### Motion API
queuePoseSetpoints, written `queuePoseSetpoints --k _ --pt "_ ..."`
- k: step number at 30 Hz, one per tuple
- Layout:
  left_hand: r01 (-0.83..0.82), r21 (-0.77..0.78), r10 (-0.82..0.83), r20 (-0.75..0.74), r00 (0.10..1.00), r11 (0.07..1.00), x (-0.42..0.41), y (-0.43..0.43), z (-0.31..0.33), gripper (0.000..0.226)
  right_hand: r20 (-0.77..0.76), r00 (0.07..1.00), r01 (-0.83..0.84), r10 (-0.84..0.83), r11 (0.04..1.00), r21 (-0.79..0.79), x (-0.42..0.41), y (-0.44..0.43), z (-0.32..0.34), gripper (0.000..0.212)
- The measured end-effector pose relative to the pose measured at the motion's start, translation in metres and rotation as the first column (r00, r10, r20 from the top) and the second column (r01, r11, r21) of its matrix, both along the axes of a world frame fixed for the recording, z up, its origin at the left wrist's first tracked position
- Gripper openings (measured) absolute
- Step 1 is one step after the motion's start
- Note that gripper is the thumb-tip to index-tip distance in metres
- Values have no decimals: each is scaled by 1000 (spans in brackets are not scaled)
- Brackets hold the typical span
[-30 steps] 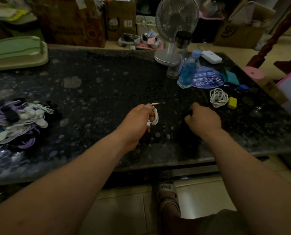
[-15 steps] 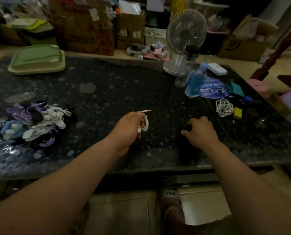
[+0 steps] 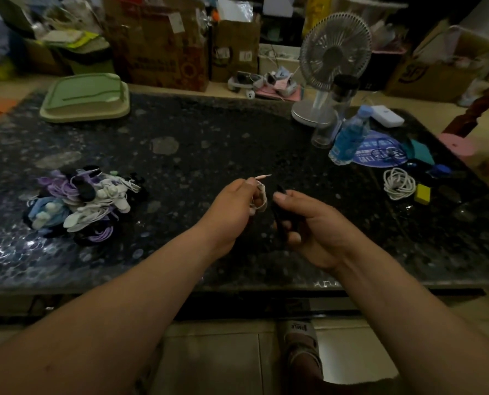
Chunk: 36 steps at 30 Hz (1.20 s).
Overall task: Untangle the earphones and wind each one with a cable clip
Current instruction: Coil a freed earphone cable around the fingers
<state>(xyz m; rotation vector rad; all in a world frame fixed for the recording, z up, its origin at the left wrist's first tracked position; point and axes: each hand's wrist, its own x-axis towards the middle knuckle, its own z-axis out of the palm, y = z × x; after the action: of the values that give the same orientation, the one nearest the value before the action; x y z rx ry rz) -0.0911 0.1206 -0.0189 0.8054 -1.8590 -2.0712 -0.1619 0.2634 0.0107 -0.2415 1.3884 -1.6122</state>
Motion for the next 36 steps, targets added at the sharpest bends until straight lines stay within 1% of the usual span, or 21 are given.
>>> queuePoseSetpoints --k 2,6,9,11,13,15,18,23,27,33,34,36 --pt "-1 -36 0 -33 999 999 0 3 -1 32 62 998 1 -2 1000 3 3 -2 -1 20" --pt "8 -117 -20 -99 995 993 -2 4 -3 33 234 972 24 -23 1000 -3 3 -3 3 13" --pt "55 -208 -83 -129 988 977 -1 4 -6 33 312 949 50 -46 999 -6 1 -4 5 18" --pt "92 -275 -134 -138 981 957 -1 3 -8 33 317 946 70 -68 998 6 -2 -5 5 29" --pt "112 -349 -168 -134 977 930 -1 3 -11 31 321 942 96 -100 995 27 -5 -4 6 31" --pt "127 -391 -191 -129 973 912 -1 4 -12 30 318 940 114 -124 992 50 -8 -3 5 32" --pt "122 -427 -198 -138 970 896 -1 5 -13 28 313 938 138 -150 989 62 -10 -2 4 32" --pt "100 -431 -187 -163 969 897 -5 7 -18 28 279 947 141 -156 987 74 -6 -3 4 23" --pt "100 -456 -177 -130 976 884 -6 7 -20 27 277 943 168 -186 982 88 -2 -8 1 26" --pt "57 -575 -144 -108 984 816 -4 12 -17 23 314 904 268 -289 957 111 3 -15 -6 23" --pt "56 -588 -146 -107 983 807 -3 12 -16 22 303 898 294 -320 947 130 5 -17 -6 24" --pt "69 -622 -164 -98 982 780 -2 16 -13 19 217 897 346 -385 917 197 9 -20 -4 29"
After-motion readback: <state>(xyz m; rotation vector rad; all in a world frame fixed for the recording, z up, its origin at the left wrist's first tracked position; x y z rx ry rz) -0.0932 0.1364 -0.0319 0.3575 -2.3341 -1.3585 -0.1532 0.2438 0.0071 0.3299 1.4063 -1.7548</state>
